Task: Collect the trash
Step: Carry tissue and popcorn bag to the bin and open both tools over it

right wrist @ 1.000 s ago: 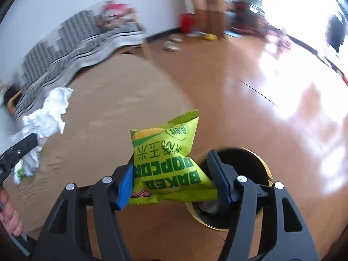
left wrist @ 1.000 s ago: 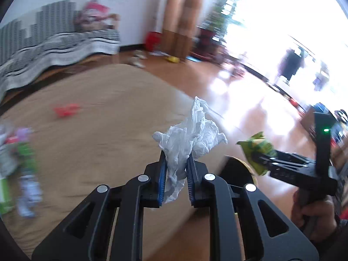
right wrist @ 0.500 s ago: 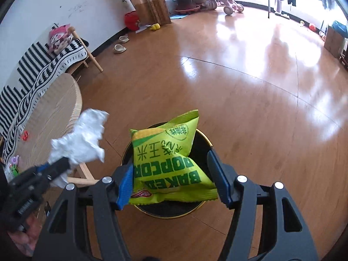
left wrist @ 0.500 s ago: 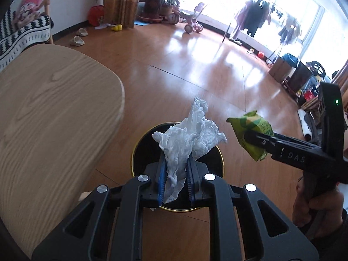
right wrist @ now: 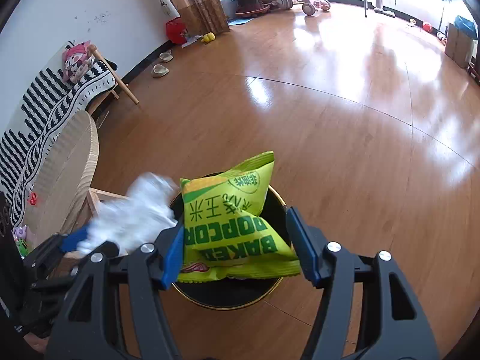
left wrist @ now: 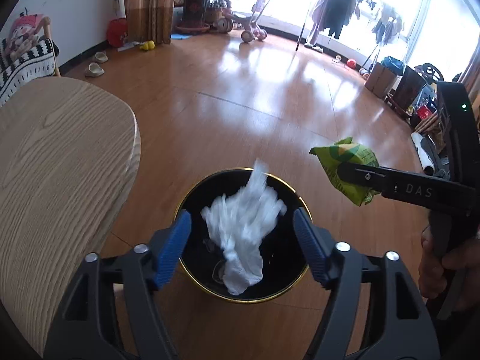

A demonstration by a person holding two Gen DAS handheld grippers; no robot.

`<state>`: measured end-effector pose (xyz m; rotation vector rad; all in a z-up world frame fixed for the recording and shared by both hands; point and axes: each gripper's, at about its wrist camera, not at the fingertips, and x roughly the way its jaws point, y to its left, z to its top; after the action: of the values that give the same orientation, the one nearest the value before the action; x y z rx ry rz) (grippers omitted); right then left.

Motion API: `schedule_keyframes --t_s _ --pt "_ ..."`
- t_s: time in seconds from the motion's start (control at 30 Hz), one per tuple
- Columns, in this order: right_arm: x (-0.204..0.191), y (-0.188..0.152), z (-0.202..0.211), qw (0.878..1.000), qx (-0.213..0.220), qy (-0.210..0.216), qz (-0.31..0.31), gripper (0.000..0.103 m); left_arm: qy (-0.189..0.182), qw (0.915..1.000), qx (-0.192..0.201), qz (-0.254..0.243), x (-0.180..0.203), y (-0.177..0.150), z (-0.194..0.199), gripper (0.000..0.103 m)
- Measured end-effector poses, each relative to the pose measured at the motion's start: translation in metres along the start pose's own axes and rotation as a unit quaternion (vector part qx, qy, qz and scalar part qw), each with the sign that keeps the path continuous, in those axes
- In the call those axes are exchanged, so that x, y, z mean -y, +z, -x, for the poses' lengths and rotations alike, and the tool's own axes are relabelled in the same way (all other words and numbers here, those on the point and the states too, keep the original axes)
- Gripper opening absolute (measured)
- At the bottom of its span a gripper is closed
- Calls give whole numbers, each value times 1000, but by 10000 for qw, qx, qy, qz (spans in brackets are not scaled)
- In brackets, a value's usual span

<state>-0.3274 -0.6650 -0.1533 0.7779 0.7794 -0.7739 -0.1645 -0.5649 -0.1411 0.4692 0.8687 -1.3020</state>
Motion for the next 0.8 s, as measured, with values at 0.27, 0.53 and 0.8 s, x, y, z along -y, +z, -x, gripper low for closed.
schedule_keyframes --t_s 0.27,0.53,0.8 --pt "-11 2 -7 9998 -120 19 126 62 -125 9998 108 -54 0 -1 18 69" --pt "-23 3 -9 9994 -203 82 275 67 -45 9996 269 74 -25 -2 55 75" --pt "-57 8 2 9992 -49 155 366 83 339 9961 756 315 -78 -13 131 89"
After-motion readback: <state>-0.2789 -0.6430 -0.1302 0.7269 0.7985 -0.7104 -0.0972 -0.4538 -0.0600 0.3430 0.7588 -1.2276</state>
